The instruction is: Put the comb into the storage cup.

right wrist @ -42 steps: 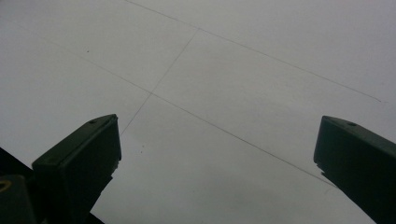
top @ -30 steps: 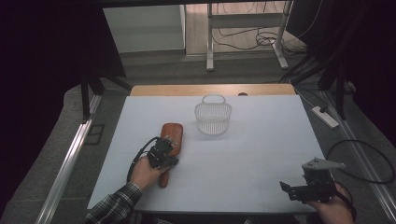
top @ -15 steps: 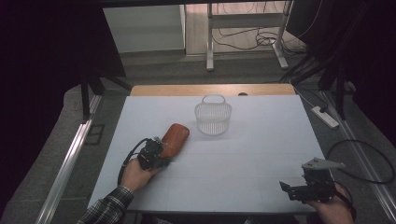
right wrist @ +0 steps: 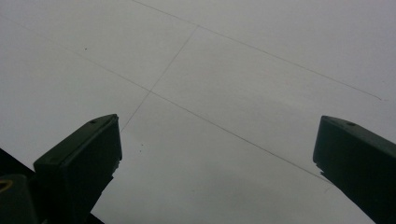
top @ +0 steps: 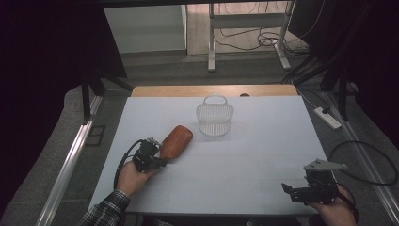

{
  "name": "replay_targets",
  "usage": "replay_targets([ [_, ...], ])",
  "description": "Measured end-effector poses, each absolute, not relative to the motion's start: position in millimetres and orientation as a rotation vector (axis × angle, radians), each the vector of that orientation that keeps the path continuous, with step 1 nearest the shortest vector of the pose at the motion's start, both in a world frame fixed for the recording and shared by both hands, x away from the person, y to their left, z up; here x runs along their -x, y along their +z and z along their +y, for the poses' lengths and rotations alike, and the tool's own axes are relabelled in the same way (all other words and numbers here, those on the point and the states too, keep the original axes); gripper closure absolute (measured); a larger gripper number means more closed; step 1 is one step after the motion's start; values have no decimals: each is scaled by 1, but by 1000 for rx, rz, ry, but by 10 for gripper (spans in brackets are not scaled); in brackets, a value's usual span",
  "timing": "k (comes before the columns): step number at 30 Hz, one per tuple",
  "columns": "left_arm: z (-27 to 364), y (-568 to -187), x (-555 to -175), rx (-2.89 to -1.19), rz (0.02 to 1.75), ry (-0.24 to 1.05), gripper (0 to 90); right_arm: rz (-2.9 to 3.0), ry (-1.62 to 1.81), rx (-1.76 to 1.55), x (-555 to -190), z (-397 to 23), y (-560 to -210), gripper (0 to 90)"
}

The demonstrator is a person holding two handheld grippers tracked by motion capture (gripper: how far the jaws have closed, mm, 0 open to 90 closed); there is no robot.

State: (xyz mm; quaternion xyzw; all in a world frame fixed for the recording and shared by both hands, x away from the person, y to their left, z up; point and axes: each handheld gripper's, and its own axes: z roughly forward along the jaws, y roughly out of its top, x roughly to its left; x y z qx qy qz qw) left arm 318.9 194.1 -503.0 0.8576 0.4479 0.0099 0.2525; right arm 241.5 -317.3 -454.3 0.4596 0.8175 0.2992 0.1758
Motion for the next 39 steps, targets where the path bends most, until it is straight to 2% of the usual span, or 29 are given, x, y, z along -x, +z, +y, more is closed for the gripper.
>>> replay_targets([
  [10,197,-494,-311,-2319,1228,88,747,2315,846,-1301,-241,-317,-454,11],
  [16,199,-490,-310,-2300,1242,127,626,2315,847,-1298,-241,-317,-454,11],
  [25,210,-484,-312,-2251,1275,150,406,2314,848,-1297,-241,-317,-454,10],
  [37,218,-482,-316,-2224,1284,139,65,2317,846,-1298,-241,-317,-454,10],
  [39,218,-482,-317,-2221,1283,132,49,2317,846,-1298,-241,-317,-454,10],
])
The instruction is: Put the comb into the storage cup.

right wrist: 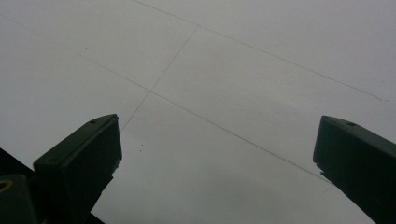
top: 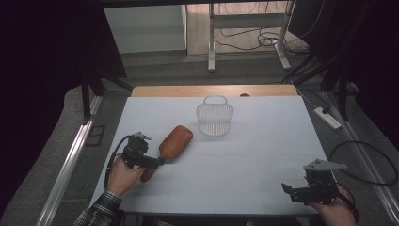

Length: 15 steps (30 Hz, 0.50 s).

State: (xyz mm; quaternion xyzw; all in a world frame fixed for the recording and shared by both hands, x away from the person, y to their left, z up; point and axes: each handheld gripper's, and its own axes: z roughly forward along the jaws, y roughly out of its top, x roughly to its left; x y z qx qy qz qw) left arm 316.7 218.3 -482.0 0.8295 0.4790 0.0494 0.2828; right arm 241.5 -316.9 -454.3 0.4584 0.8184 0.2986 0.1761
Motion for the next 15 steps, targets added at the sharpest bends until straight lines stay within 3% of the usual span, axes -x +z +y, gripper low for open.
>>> replay_targets([
  [4,218,-483,-319,-2199,1249,159,0,2319,845,-1298,-242,-317,-454,10],
  [15,222,-497,-325,-2184,1204,112,0,2321,841,-1298,-242,-317,-455,9],
])
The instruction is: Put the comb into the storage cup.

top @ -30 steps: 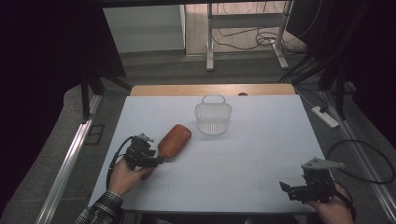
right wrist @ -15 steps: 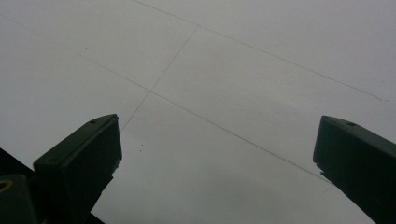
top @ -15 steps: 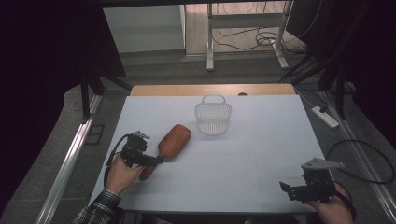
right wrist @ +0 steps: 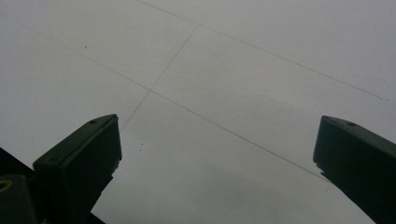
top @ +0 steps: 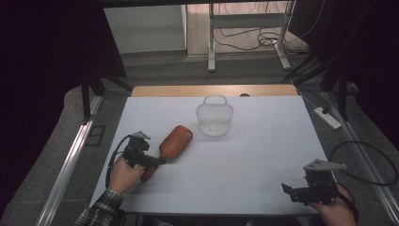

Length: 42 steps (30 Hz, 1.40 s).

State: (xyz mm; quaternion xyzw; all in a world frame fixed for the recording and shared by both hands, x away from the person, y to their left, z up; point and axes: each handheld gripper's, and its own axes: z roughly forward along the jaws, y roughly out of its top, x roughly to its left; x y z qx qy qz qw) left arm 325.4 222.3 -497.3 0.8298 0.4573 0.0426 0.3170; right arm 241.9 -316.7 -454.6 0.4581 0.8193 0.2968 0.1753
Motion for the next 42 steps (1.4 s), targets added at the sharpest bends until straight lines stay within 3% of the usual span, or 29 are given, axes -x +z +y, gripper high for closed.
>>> replay_targets([
  [15,208,-519,-332,-2310,1226,10,0,2329,828,-1295,-242,-315,-455,9],
  [27,201,-518,-333,-2373,1269,70,0,2334,819,-1288,-242,-315,-455,9],
  [31,200,-517,-331,-2396,1258,112,101,2334,817,-1285,-242,-314,-455,9],
  [34,199,-517,-331,-2402,1260,144,273,2336,815,-1285,-242,-314,-455,9],
  [35,199,-516,-331,-2405,1260,148,273,2336,814,-1285,-242,-314,-455,9],
  [36,199,-516,-331,-2401,1262,150,353,2336,812,-1285,-242,-314,-455,8],
  [42,200,-515,-333,-2382,1272,113,526,2339,808,-1285,-242,-314,-456,8],
])
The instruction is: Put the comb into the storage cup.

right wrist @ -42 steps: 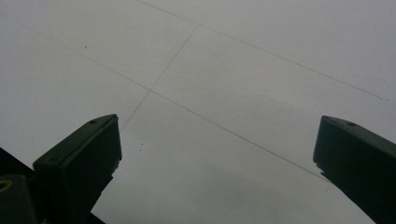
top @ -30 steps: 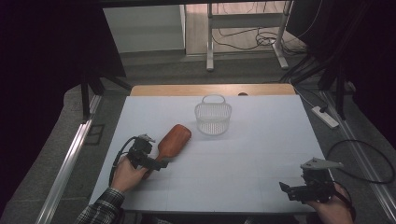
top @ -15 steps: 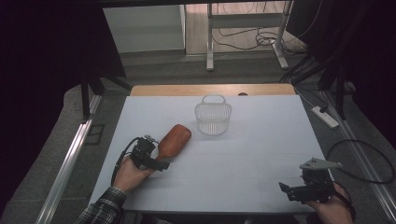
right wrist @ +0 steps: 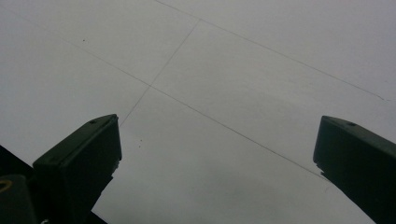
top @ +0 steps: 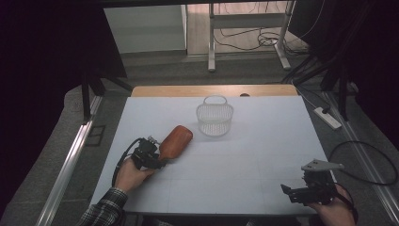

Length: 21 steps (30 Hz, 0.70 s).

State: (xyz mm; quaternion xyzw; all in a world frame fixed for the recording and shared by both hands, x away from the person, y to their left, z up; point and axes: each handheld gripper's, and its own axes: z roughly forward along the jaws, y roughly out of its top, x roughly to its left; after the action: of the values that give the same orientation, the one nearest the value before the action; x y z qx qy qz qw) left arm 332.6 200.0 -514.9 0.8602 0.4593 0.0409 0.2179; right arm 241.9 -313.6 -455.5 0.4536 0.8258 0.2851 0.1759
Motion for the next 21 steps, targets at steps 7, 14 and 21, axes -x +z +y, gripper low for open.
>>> replay_targets([
  [7,200,-516,-335,-2383,1277,96,626,2341,805,-1283,-242,-314,-456,9],
  [14,199,-516,-336,-2399,1266,69,704,2342,804,-1282,-242,-313,-456,9],
  [21,202,-516,-337,-2405,1230,64,712,2344,805,-1281,-242,-313,-456,9],
])
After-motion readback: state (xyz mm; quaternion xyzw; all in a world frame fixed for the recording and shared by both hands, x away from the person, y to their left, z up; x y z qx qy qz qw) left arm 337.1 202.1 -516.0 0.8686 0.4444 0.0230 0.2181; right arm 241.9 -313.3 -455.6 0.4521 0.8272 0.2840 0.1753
